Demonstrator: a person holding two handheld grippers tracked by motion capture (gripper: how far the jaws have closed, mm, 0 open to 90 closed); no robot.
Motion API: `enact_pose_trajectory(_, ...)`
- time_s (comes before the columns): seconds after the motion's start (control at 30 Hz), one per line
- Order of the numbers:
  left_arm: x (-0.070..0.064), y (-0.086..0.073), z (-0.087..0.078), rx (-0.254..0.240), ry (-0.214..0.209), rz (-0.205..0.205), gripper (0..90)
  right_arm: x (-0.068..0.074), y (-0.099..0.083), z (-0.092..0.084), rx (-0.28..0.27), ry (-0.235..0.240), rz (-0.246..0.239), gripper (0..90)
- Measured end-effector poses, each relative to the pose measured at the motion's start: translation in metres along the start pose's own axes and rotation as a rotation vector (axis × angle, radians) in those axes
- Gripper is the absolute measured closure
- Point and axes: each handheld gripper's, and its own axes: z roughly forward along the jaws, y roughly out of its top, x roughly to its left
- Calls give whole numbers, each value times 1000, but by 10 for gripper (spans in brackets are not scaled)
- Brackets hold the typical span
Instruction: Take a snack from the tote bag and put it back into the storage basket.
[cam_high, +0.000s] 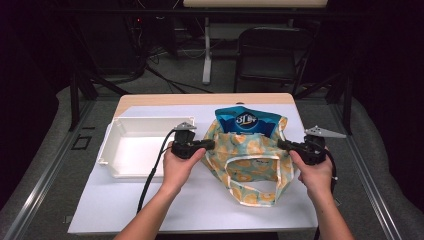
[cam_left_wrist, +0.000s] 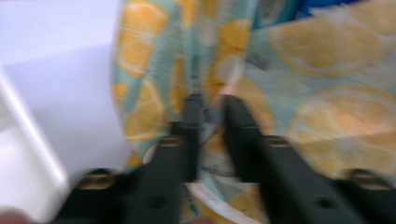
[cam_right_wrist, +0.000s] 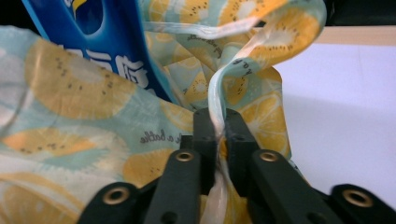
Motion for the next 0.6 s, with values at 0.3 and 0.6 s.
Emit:
enact_pose_trajectory(0.3,-9,-19,10,94,86,77,900,-9,-31,8,52,-103,20,891)
enact_pose_trajectory(0.6,-17,-28,-19,-72,107,73,630,-15,-48,-4,18,-83,45,889)
